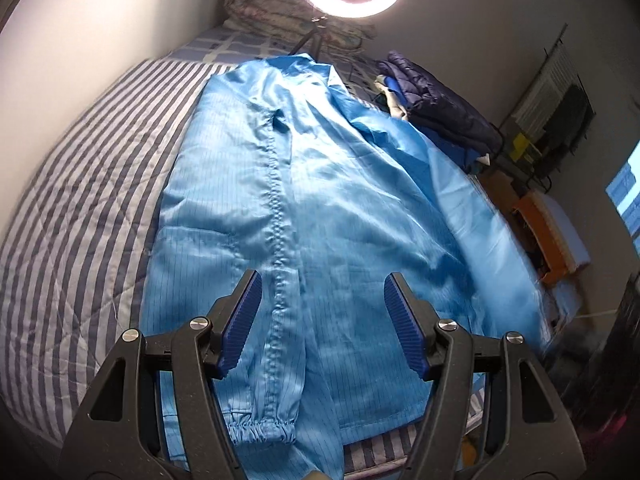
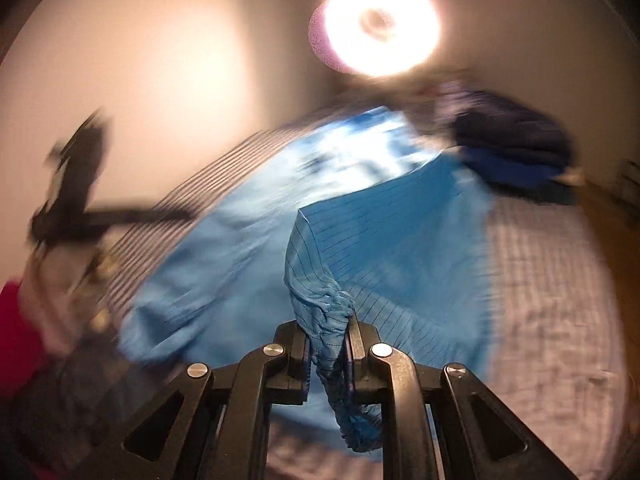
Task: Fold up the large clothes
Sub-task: 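Grasp the coat sleeve cuff with the right gripper and lift it, then lay the sleeve along the coat body and open the right gripper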
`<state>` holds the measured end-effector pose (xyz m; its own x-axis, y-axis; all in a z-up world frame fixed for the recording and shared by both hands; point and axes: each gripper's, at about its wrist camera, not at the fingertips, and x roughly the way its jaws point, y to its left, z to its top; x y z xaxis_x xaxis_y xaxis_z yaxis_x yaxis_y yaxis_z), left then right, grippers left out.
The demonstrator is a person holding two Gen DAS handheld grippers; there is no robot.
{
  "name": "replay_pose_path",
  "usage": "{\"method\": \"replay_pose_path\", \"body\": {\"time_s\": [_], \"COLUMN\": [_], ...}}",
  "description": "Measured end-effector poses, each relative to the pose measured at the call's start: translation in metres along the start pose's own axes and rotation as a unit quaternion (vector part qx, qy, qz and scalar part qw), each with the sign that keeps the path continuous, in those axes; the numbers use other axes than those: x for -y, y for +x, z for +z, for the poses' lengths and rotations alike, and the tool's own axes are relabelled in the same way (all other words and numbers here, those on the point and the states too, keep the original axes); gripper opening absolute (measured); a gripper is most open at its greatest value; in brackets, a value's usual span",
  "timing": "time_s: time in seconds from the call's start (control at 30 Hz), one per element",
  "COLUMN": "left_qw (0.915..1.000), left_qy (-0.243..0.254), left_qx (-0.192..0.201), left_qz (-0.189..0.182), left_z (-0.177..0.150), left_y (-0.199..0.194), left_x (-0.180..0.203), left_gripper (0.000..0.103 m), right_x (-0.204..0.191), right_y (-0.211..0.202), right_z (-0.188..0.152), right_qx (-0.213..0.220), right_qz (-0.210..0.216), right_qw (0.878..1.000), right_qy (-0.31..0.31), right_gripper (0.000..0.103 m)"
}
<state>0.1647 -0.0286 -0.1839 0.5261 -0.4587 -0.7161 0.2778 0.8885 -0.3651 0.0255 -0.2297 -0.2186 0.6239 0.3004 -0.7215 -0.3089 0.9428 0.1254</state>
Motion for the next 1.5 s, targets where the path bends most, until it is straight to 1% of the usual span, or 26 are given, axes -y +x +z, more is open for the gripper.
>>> {"method": "replay_pose_path", "body": {"time_s": [0.1, 0.13, 0.23, 0.37, 0.43, 0.47, 0.53, 0.57, 0.6, 0.63, 0.77, 0.8, 0.87, 0.9, 0.93, 1.0, 1.1, 1.17, 1.27, 1.33, 1.43, 1.5], "left_qw": [0.9999, 0.9998, 0.9996, 0.9981, 0.9965, 0.9959, 0.9945, 0.9941, 0.9938, 0.9935, 0.9923, 0.9920, 0.9909, 0.9904, 0.9909, 0.9923, 0.9931, 0.9919, 0.9831, 0.9750, 0.9590, 0.9523], "left_qy": [-0.013, -0.014, -0.013, -0.017, -0.021, -0.022, -0.023, -0.021, -0.018, -0.013, 0.003, 0.007, 0.009, 0.010, 0.011, 0.025, 0.047, 0.079, 0.144, 0.183, 0.244, 0.266], "left_qx": [-0.010, -0.011, -0.025, -0.058, -0.077, -0.083, -0.095, -0.100, -0.103, -0.106, -0.118, -0.122, -0.131, -0.136, -0.134, -0.121, -0.107, -0.097, -0.104, -0.113, -0.136, -0.145], "left_qz": [-0.005, -0.005, -0.003, -0.013, -0.026, -0.030, -0.036, -0.037, -0.038, -0.039, -0.036, -0.032, -0.028, -0.024, -0.010, 0.000, -0.012, -0.024, -0.045, -0.054, -0.047, -0.033], "left_z": [-0.001, -0.002, -0.006, -0.016, -0.021, -0.023, -0.028, -0.030, -0.032, -0.035, -0.044, -0.048, -0.055, -0.060, -0.064, -0.073, -0.087, -0.095, -0.110, -0.119, -0.142, -0.154], "left_y": [0.003, 0.004, 0.011, 0.026, 0.036, 0.039, 0.045, 0.048, 0.050, 0.052, 0.058, 0.061, 0.065, 0.066, 0.065, 0.058, 0.041, 0.030, 0.029, 0.036, 0.053, 0.063], "left_x": [-0.005, -0.006, -0.005, -0.003, 0.000, 0.001, 0.006, 0.009, 0.013, 0.016, 0.028, 0.030, 0.032, 0.033, 0.035, 0.041, 0.061, 0.081, 0.122, 0.145, 0.172, 0.179], "left_gripper": [0.066, 0.066, 0.066, 0.066, 0.066, 0.066, 0.066, 0.066, 0.065, 0.066, 0.066, 0.066, 0.065, 0.066, 0.066, 0.066, 0.066, 0.066, 0.066, 0.066, 0.066, 0.066], "right_x": [-0.029, -0.034, -0.038, -0.029, -0.029, -0.029, -0.026, -0.023, -0.018, -0.013, 0.028, 0.041, 0.070, 0.089, 0.101, 0.134, 0.172, 0.190, 0.214, 0.226, 0.237, 0.242], "right_y": [0.029, 0.033, 0.045, 0.041, 0.035, 0.036, 0.028, 0.024, 0.019, 0.017, -0.001, -0.003, -0.005, -0.004, -0.001, 0.008, 0.028, 0.041, 0.062, 0.070, 0.085, 0.094], "right_z": [-0.016, -0.021, -0.035, -0.040, -0.041, -0.037, -0.036, -0.035, -0.033, -0.032, -0.025, -0.023, -0.019, -0.016, -0.013, -0.007, 0.001, 0.007, 0.015, 0.016, 0.019, 0.022], "right_qx": [-0.048, -0.061, -0.093, -0.100, -0.102, -0.103, -0.106, -0.109, -0.105, -0.102, -0.068, -0.061, -0.051, -0.046, -0.045, -0.047, -0.051, -0.053, -0.058, -0.060, -0.066, -0.069], "right_qz": [0.034, 0.043, 0.051, 0.051, 0.039, 0.037, 0.050, 0.058, 0.063, 0.066, 0.095, 0.095, 0.081, 0.074, 0.073, 0.065, 0.060, 0.049, 0.046, 0.053, 0.064, 0.063], "right_qw": [0.997, 0.995, 0.991, 0.991, 0.989, 0.989, 0.988, 0.988, 0.989, 0.990, 0.993, 0.993, 0.992, 0.991, 0.989, 0.984, 0.976, 0.973, 0.967, 0.963, 0.957, 0.956], "right_qy": [-0.052, -0.062, -0.083, -0.079, -0.096, -0.102, -0.098, -0.089, -0.079, -0.069, 0.015, 0.037, 0.081, 0.106, 0.121, 0.161, 0.203, 0.217, 0.243, 0.258, 0.275, 0.277], "right_gripper": [0.010, 0.010, 0.010, 0.011, 0.011, 0.011, 0.020, 0.033, 0.040, 0.043, 0.045, 0.045, 0.046, 0.048, 0.048, 0.048, 0.048, 0.048, 0.048, 0.048, 0.048, 0.048]}}
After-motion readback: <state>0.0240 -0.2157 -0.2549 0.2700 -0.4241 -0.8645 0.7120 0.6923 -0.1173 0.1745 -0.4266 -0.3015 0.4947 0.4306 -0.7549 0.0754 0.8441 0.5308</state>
